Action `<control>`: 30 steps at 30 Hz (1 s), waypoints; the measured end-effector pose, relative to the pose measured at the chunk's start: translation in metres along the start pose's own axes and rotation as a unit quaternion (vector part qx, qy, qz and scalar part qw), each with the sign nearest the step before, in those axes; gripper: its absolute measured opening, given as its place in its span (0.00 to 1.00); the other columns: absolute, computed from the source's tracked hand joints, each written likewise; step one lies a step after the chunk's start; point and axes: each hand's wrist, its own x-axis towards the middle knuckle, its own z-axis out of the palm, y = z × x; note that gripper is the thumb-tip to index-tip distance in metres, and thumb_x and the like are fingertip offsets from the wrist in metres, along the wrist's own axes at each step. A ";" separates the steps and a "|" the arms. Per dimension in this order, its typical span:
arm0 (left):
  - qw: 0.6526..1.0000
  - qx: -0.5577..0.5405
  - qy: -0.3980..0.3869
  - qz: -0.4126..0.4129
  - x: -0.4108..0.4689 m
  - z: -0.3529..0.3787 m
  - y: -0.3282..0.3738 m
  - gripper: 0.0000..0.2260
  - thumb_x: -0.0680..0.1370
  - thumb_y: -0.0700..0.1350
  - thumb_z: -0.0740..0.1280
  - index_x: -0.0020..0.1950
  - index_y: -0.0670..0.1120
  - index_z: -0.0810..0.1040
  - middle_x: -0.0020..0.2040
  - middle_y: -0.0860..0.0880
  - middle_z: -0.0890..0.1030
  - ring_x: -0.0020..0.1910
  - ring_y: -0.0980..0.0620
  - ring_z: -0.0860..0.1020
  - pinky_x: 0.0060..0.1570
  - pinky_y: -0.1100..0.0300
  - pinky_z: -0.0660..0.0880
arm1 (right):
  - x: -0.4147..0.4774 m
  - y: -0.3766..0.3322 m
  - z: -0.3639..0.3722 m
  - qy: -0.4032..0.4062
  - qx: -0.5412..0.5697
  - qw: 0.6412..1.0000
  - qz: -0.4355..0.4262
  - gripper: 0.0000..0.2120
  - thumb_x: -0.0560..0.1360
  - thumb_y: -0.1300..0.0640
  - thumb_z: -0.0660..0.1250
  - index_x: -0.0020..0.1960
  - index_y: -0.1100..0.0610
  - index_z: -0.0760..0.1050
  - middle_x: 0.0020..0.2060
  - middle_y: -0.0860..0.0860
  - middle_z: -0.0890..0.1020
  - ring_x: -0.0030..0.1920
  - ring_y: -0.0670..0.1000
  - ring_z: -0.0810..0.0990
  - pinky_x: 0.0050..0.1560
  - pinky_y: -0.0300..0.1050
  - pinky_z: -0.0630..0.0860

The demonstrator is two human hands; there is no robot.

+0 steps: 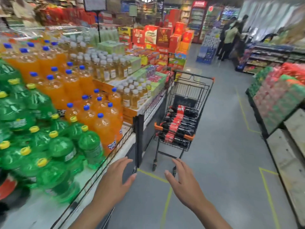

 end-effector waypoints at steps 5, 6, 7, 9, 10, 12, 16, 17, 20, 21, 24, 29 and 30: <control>0.999 -0.011 -0.029 0.006 0.075 0.026 0.003 0.22 0.81 0.58 0.68 0.75 0.57 0.72 0.76 0.59 0.68 0.77 0.57 0.65 0.73 0.57 0.64 | 0.053 0.029 -0.017 0.013 -0.004 0.999 0.029 0.30 0.82 0.37 0.59 0.80 0.48 0.60 0.80 0.44 0.61 0.80 0.45 0.55 0.79 0.46 0.56; 0.999 -0.013 -0.035 0.009 0.092 0.030 0.006 0.22 0.81 0.58 0.68 0.74 0.57 0.72 0.76 0.59 0.69 0.77 0.56 0.66 0.73 0.56 0.65 | 0.065 0.033 -0.019 0.015 -0.007 0.999 0.033 0.30 0.82 0.37 0.59 0.80 0.48 0.61 0.79 0.44 0.61 0.79 0.45 0.56 0.79 0.46 0.56; 0.999 -0.014 -0.045 0.010 0.108 0.035 0.007 0.22 0.81 0.58 0.68 0.74 0.57 0.72 0.76 0.58 0.69 0.77 0.55 0.66 0.73 0.56 0.65 | 0.077 0.037 -0.022 0.016 -0.008 0.999 0.039 0.30 0.82 0.38 0.59 0.80 0.49 0.61 0.79 0.44 0.62 0.79 0.45 0.56 0.79 0.45 0.56; 0.998 -0.015 -0.063 0.012 0.142 0.046 0.012 0.22 0.81 0.57 0.68 0.74 0.57 0.72 0.77 0.58 0.69 0.77 0.56 0.66 0.73 0.57 0.65 | 0.102 0.045 -0.026 0.016 -0.012 0.998 0.059 0.30 0.82 0.38 0.59 0.80 0.49 0.61 0.79 0.44 0.62 0.78 0.45 0.58 0.78 0.44 0.57; 0.997 -0.018 -0.073 0.016 0.158 0.052 0.014 0.21 0.81 0.57 0.68 0.74 0.58 0.72 0.77 0.59 0.68 0.77 0.56 0.66 0.73 0.58 0.64 | 0.114 0.049 -0.028 0.016 -0.016 0.997 0.067 0.30 0.82 0.38 0.59 0.80 0.49 0.61 0.78 0.44 0.63 0.78 0.45 0.58 0.77 0.44 0.57; 0.995 -0.015 -0.097 0.034 0.189 0.067 0.020 0.21 0.82 0.58 0.67 0.74 0.58 0.71 0.76 0.60 0.68 0.76 0.57 0.66 0.72 0.58 0.65 | 0.137 0.060 -0.029 0.017 -0.018 0.996 0.082 0.30 0.82 0.38 0.60 0.80 0.50 0.62 0.78 0.45 0.63 0.78 0.46 0.59 0.78 0.44 0.58; 0.989 -0.023 -0.139 0.037 0.246 0.098 0.032 0.21 0.81 0.59 0.67 0.74 0.58 0.72 0.75 0.61 0.69 0.75 0.57 0.67 0.72 0.52 0.69 | 0.173 0.087 -0.034 0.016 -0.011 0.993 0.120 0.29 0.82 0.39 0.61 0.79 0.52 0.64 0.76 0.46 0.67 0.76 0.48 0.64 0.77 0.46 0.61; 0.988 -0.024 -0.149 0.037 0.258 0.106 0.035 0.21 0.81 0.59 0.67 0.74 0.58 0.72 0.75 0.61 0.69 0.75 0.57 0.68 0.72 0.51 0.70 | 0.181 0.093 -0.036 0.013 -0.006 0.992 0.127 0.30 0.82 0.39 0.61 0.79 0.52 0.64 0.76 0.46 0.67 0.76 0.48 0.64 0.77 0.46 0.61; 0.984 -0.017 -0.174 0.043 0.297 0.131 0.046 0.21 0.81 0.58 0.67 0.74 0.57 0.72 0.74 0.60 0.70 0.73 0.56 0.69 0.71 0.53 0.70 | 0.211 0.117 -0.046 0.004 -0.001 0.990 0.140 0.29 0.83 0.41 0.61 0.79 0.53 0.63 0.76 0.46 0.67 0.77 0.48 0.63 0.77 0.45 0.60; 0.982 -0.011 -0.181 0.044 0.310 0.141 0.049 0.21 0.81 0.58 0.67 0.74 0.57 0.71 0.74 0.60 0.70 0.73 0.56 0.70 0.71 0.54 0.70 | 0.223 0.126 -0.050 0.003 -0.001 0.990 0.143 0.29 0.83 0.41 0.61 0.79 0.53 0.63 0.76 0.46 0.67 0.76 0.48 0.63 0.77 0.45 0.60; 0.979 0.007 -0.198 0.040 0.350 0.171 0.057 0.22 0.81 0.58 0.67 0.74 0.56 0.72 0.74 0.59 0.71 0.74 0.56 0.69 0.73 0.54 0.68 | 0.261 0.157 -0.060 -0.001 -0.005 0.989 0.148 0.28 0.83 0.42 0.61 0.78 0.53 0.64 0.75 0.46 0.68 0.75 0.49 0.65 0.76 0.47 0.61; 0.977 0.016 -0.213 0.016 0.410 0.212 0.081 0.22 0.81 0.61 0.66 0.74 0.60 0.70 0.74 0.62 0.69 0.74 0.58 0.69 0.72 0.48 0.70 | 0.323 0.203 -0.085 -0.033 0.005 0.992 0.125 0.27 0.81 0.38 0.60 0.77 0.47 0.65 0.73 0.42 0.68 0.75 0.47 0.65 0.74 0.46 0.63; 0.977 0.014 -0.214 0.004 0.420 0.218 0.087 0.22 0.80 0.62 0.65 0.74 0.61 0.69 0.74 0.63 0.68 0.74 0.58 0.69 0.72 0.46 0.70 | 0.336 0.212 -0.090 -0.042 0.005 0.992 0.120 0.27 0.81 0.37 0.60 0.76 0.45 0.65 0.73 0.41 0.69 0.74 0.46 0.65 0.74 0.45 0.64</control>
